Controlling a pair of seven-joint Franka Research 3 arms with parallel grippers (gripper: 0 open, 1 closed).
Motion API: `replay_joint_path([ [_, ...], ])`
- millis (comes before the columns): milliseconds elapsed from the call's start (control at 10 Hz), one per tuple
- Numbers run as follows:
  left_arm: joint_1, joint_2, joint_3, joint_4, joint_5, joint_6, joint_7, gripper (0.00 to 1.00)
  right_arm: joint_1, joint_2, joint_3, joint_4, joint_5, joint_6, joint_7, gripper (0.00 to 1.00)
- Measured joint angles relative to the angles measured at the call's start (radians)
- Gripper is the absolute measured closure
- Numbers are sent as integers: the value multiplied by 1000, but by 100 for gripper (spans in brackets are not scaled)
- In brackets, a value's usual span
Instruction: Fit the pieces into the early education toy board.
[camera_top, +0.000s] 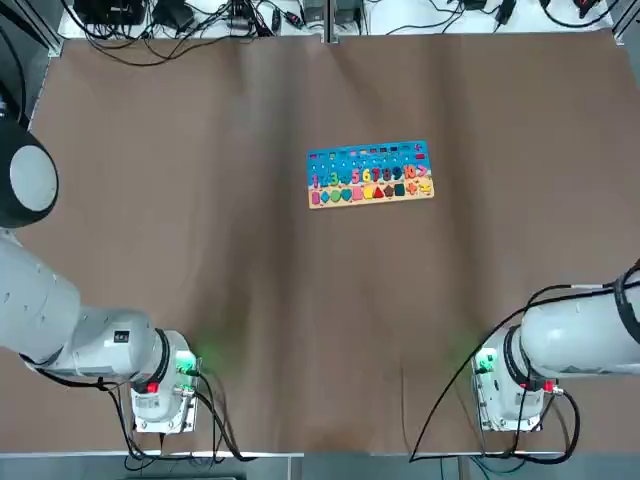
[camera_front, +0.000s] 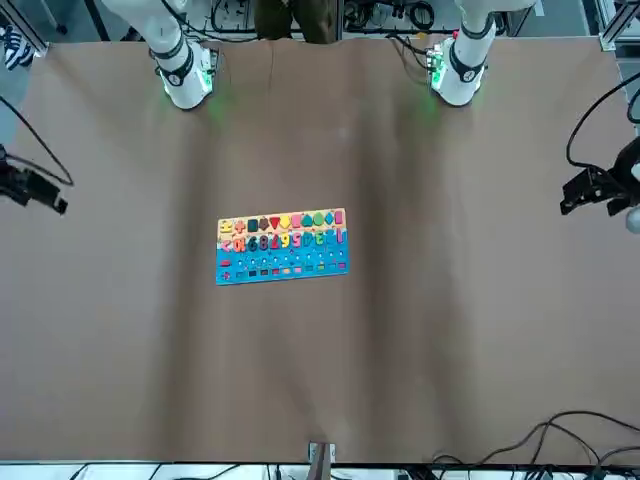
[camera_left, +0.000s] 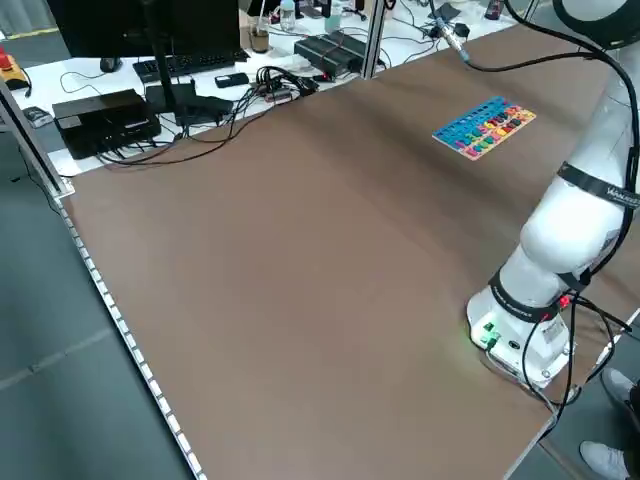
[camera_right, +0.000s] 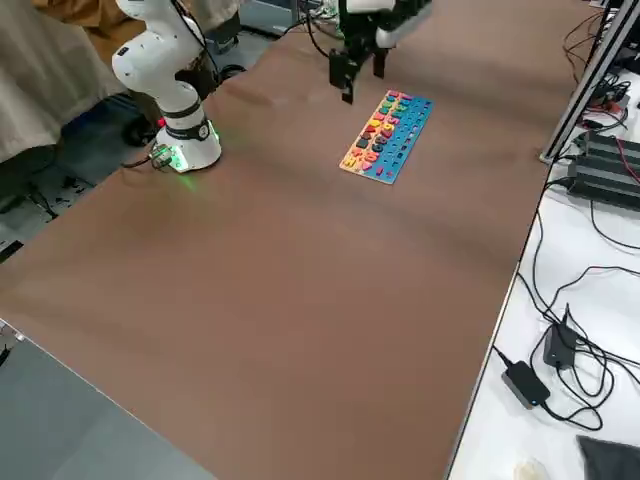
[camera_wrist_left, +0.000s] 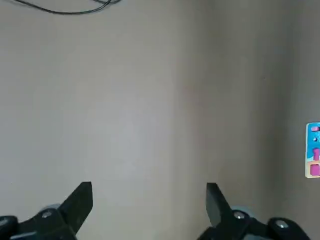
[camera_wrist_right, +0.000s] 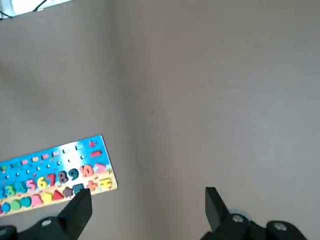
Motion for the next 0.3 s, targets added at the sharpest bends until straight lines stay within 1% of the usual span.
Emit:
replay_joint_path([
  [100, 0, 2, 0, 0, 0, 0, 0, 0, 1, 12, 0, -3, -1, 22, 0, 0],
  [300, 0, 2, 0, 0, 0, 0, 0, 0, 1, 13, 0, -2, -6, 25, -1, 0],
])
